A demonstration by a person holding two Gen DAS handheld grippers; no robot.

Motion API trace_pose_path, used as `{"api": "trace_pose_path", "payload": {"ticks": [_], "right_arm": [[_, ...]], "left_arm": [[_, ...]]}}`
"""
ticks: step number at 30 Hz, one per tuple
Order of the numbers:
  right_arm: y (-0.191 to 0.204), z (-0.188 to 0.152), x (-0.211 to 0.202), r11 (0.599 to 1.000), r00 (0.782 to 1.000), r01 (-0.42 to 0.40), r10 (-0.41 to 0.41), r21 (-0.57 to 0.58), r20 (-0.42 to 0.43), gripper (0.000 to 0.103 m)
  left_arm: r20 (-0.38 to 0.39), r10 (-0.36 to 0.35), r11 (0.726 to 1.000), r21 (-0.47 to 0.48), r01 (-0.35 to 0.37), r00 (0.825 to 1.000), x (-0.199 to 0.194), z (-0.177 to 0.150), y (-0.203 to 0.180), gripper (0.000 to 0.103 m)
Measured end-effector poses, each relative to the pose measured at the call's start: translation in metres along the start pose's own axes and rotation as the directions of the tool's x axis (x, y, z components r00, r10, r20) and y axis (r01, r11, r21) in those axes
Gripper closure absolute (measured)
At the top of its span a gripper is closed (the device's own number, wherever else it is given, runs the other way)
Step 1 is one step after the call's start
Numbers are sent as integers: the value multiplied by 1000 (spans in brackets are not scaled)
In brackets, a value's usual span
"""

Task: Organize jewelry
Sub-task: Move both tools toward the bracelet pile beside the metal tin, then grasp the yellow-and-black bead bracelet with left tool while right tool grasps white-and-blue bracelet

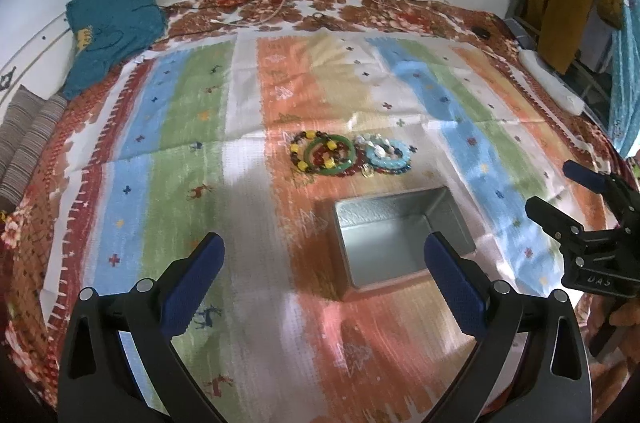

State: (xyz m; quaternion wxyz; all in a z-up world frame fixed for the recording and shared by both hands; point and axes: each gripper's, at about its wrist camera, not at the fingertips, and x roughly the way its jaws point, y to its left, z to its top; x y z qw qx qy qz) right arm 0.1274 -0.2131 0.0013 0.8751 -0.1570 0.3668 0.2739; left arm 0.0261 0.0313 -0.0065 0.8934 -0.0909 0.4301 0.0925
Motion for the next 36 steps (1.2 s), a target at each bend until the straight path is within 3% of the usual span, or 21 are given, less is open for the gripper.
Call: {"api": "trace_pose_path", "payload": {"ticks": [6,9,21,36], "right_arm": [[-8,7,17,997,1000,-10,12,80,-25,4],[-7,11,21,996,1000,3,-2,86,-16,4],[-19,17,47,994,998,42,-37,98,-51,4],[-15,33,91,990,992,6,11,138,-122,4]], "left_arm": [[28,74,997,6,-74,997,8,6,-5,6],[36,78,997,-25,-77,996,15,14,0,6],[-11,134,989,-68,-134,991,52,30,16,6],[-83,174,981,-69,-179,981,101,48,31,6]]}}
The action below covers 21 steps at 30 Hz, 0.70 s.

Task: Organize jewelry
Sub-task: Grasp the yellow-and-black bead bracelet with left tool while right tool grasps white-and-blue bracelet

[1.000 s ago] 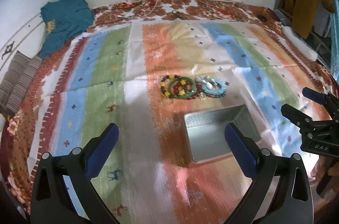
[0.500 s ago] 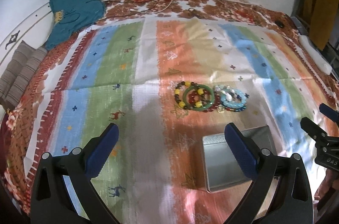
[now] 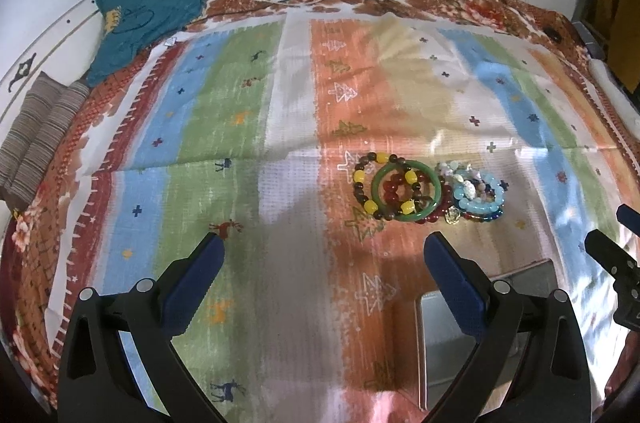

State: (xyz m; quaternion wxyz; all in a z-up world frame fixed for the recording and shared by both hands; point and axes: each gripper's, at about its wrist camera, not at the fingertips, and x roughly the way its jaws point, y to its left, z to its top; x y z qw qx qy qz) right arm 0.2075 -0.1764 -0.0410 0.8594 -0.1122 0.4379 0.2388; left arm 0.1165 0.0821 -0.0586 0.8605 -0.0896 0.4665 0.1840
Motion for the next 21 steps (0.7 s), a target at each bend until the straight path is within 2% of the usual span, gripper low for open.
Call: {"api": "trace_pose_path", "payload": {"ticks": [5,11,21], "right_arm": [[-2,9,17,1000,1000,5,-5,7,-22,4],[-7,17,42,1000,998,20,-20,8,-64,4],[0,25,65,1000,997,17,-19,-27,-75,5]], "left_arm": [[-17,9,1000,21,-9,1000,15,6,-6,6],[-39,1,1000,0,-1,999,30,13,-4,6],[-68,4,1000,-19,-6,998,55,25,5,6]]}}
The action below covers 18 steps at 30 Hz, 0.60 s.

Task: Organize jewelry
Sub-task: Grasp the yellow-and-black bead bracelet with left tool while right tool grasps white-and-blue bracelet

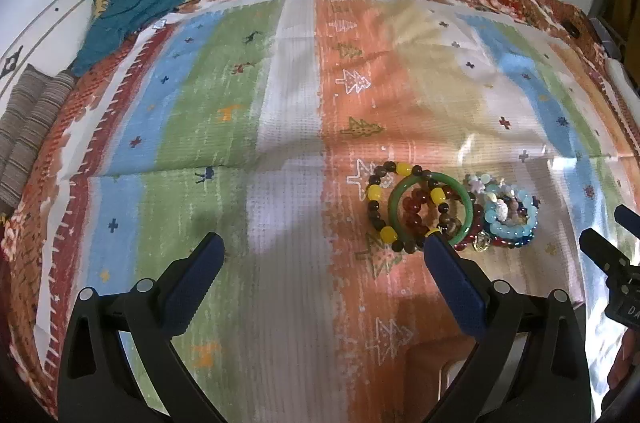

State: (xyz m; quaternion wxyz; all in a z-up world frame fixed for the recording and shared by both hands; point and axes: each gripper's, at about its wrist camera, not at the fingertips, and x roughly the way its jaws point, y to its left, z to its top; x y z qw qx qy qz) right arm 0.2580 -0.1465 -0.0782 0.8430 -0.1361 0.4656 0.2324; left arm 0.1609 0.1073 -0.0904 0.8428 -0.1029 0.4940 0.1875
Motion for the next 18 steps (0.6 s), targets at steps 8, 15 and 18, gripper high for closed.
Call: {"api": "trace_pose_path", "payload": {"ticks": [8,15,18], "right_arm": [[9,14,17,999,1000,-18,18,-41,5,5],[13,27,34,998,999,-34,33,-58,-21,18],[16,30,42,996,998,-45,42,-79,-35,18]], "left_arm": [[-28,-2,1000,2,2,1000,22,9,5,6],[-61,-33,999,37,35,998,41,14,2,10],[-74,-40,998,40,43,996,47,16,1,11]]}}
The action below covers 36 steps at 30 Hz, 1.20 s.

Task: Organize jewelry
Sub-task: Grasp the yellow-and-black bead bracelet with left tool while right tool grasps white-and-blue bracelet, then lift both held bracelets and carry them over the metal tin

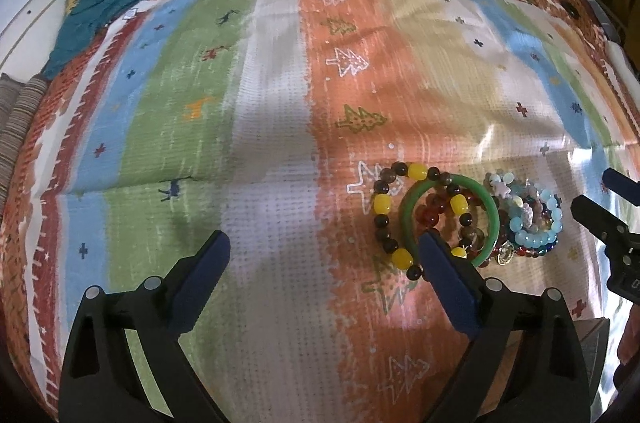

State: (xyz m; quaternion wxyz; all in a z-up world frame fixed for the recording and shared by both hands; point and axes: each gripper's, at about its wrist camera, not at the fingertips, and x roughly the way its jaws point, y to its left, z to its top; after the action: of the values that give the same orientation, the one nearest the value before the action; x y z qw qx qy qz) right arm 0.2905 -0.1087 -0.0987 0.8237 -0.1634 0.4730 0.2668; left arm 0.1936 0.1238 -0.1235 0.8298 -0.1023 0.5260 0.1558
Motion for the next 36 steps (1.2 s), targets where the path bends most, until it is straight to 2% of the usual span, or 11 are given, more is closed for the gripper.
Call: {"api": "trace_pose_path", "payload": {"ticks": [3,5,10,18,23,26,28,31,33,35,36], "right_arm": [[3,1,7,1000,1000,-21,21,-23,-14,19],[5,3,11,999,999,-26,25,-37,-25,25],[10,6,19,998,999,-36,34,-59,-35,30],[22,15,38,994,997,-51,44,-101,-70,46],[24,17,48,992,993,-77,68,-104,-92,68],[26,17,50,989,992,-96,86,-111,-97,74],[28,16,51,988,991,-106,94,-116,-99,79],[30,16,50,985,990,-113,101,-129,-99,90],[32,15,48,985,991,-104,92,-137,-95,91],[32,15,48,984,992,-103,90,-146,-91,91],[33,14,46,983,992,-103,91,-149,-84,91]], "left_arm": [[-14,-4,1000,6,4,1000,6,1,0,13],[-22,-5,1000,10,5,1000,10,2,0,15],[-33,-6,1000,25,7,999,18,2,0,20],[-50,-21,998,64,25,998,34,7,-5,26],[-62,17,997,80,-12,998,44,7,-9,30],[-54,29,995,95,-23,998,46,7,-10,32],[-49,27,995,94,-22,998,46,7,-11,39],[-43,22,996,89,-18,999,45,6,-12,65],[-45,21,996,89,-17,999,44,6,-13,84],[-51,18,995,101,-12,999,45,6,-15,93],[-47,25,993,116,-20,999,45,5,-16,93]]}}
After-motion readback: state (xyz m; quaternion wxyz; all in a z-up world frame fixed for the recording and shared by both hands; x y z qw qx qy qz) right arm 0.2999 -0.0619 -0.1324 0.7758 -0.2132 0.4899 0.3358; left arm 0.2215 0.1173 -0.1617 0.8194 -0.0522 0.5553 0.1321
